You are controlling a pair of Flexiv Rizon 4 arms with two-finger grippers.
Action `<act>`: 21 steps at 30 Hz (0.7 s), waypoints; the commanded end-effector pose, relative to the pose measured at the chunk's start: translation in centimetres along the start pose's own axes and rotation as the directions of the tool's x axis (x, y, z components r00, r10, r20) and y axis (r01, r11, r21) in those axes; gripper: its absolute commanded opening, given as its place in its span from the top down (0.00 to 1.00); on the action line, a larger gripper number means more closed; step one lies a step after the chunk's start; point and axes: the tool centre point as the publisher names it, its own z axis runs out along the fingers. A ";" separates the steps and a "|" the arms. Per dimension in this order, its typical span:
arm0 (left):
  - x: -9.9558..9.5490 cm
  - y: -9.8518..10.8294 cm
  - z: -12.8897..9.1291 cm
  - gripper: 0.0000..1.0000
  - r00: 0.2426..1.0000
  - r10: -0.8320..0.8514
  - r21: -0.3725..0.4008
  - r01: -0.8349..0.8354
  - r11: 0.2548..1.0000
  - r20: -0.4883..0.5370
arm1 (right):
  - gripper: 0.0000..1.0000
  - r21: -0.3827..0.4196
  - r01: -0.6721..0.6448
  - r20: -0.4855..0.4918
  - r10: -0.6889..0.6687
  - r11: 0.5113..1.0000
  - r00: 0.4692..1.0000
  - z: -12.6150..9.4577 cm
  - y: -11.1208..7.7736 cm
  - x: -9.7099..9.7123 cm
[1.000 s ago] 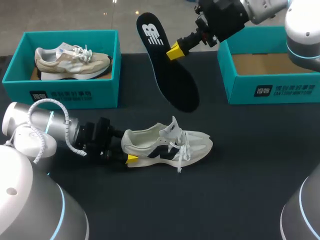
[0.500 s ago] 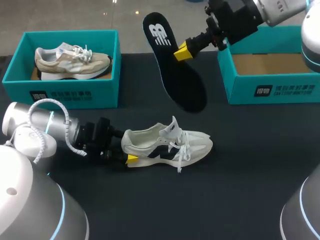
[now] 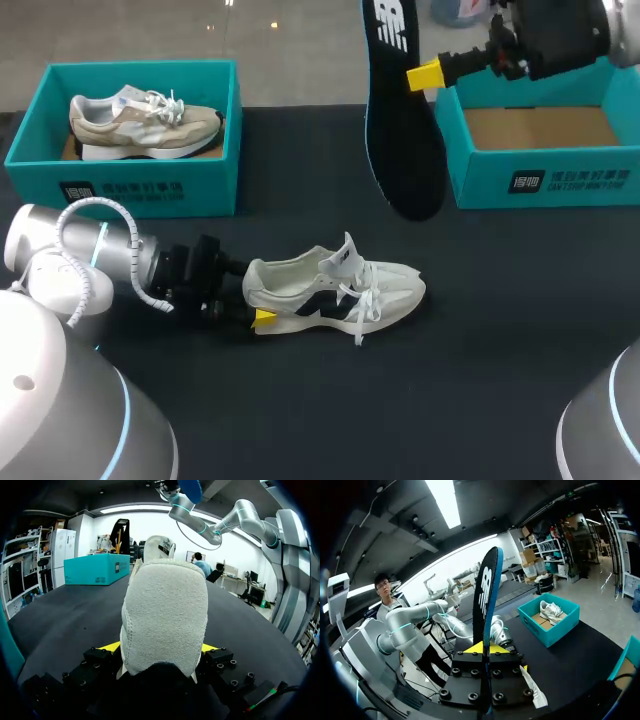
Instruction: Take the shoe out of the shoebox, open the shoe tongue, remove and reinsert the insole, then place the shoe into the shoebox
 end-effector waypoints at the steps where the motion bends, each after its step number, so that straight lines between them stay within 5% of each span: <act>1: -0.1 0.4 0.1 1.00 1.000 -0.001 -0.003 0.001 1.000 0.000 | 1.00 -0.014 0.026 0.009 -0.026 1.000 1.000 -0.2 -0.6 2.0; 11: -0.1 0.4 0.1 1.00 1.000 -0.001 -0.003 0.001 1.000 0.000 | 1.00 -0.014 0.026 0.009 -0.026 1.000 1.000 -0.2 -0.6 2.0; 17: -0.1 0.4 0.1 1.00 1.000 -0.001 -0.003 0.001 1.000 0.000 | 1.00 -0.151 -0.163 0.056 0.173 0.975 0.983 -1.4 -1.2 4.3; 21: -0.1 0.4 0.1 1.00 1.000 -0.001 -0.003 0.001 1.000 0.000 | 1.00 -0.143 -0.197 0.066 0.208 0.970 0.976 -1.2 -1.4 5.9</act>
